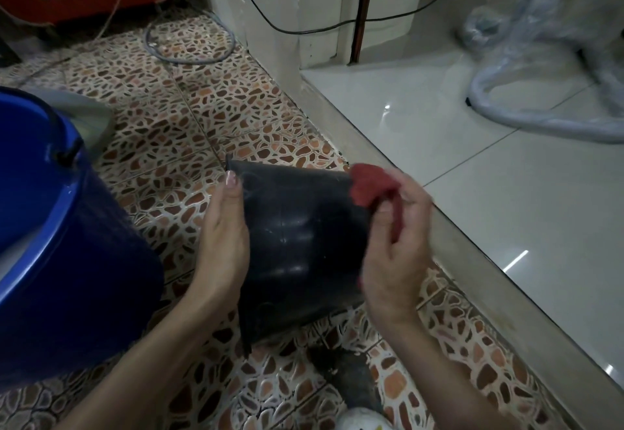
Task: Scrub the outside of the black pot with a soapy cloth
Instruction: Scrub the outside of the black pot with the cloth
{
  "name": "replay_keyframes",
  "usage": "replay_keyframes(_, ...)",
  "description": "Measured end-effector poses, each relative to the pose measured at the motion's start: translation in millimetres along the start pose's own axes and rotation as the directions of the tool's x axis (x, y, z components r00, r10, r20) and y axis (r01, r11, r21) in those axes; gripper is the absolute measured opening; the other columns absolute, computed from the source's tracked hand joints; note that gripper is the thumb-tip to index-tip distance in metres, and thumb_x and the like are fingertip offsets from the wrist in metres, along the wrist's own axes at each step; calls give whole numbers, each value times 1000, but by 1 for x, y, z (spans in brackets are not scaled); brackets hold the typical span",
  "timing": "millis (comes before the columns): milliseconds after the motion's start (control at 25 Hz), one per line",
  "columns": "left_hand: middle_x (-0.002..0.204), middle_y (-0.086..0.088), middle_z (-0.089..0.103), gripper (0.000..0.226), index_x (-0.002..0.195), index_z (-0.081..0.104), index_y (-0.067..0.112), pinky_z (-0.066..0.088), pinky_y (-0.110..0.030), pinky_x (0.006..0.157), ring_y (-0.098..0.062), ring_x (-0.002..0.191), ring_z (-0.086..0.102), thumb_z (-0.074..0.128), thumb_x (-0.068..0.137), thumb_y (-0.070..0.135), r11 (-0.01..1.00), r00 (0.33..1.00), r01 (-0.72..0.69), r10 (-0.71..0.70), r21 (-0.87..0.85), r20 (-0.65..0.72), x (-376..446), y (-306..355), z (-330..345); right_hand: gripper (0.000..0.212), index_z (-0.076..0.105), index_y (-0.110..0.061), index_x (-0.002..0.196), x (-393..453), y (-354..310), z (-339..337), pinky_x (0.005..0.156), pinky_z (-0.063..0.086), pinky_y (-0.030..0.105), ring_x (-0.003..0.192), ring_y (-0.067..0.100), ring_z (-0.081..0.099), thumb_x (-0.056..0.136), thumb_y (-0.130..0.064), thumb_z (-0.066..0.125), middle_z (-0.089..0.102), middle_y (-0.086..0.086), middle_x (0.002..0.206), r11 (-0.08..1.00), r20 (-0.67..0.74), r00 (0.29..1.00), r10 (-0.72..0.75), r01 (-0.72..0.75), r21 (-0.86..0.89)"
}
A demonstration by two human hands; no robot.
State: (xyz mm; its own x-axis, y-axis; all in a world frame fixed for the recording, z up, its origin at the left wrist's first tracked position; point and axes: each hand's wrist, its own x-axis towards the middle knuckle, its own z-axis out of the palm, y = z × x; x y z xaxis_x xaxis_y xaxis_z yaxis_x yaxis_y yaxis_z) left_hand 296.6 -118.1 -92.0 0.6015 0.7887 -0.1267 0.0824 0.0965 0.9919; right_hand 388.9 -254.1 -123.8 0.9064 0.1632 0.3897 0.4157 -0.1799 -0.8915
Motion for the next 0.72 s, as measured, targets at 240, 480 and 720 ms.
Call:
replay_keyframes(240, 93, 20, 74, 36, 102, 66, 33, 51, -21, 89, 4, 94, 68, 30, 107, 40, 998, 999, -15, 17, 55, -35, -9, -5, -4, 47, 41, -20, 147, -38, -9, 49, 122, 14, 49, 149, 12, 21, 104, -37, 30, 33, -1, 157, 865, 509, 795, -330, 471, -174)
replay_keyframes(480, 87, 50, 61, 30, 101, 55, 45, 42, 4, 75, 32, 90, 54, 27, 108, 37, 996, 1000, 14, -15, 91, 19, -12, -1, -4, 56, 36, -22, 149, -13, 42, 22, 123, 3, 48, 149, 11, 20, 102, -48, 20, 35, -6, 156, 857, 349, 929, -123, 277, -435)
replay_keyframes(720, 94, 42, 64, 30, 93, 56, 51, 41, -13, 90, 24, 93, 57, 30, 107, 44, 996, 998, 56, -55, 73, -17, -11, -7, -1, 39, 42, -28, 143, 16, 79, -21, 112, 36, 52, 138, 14, 38, 105, -30, 35, 44, -5, 148, 969, 114, 981, 156, -129, -212)
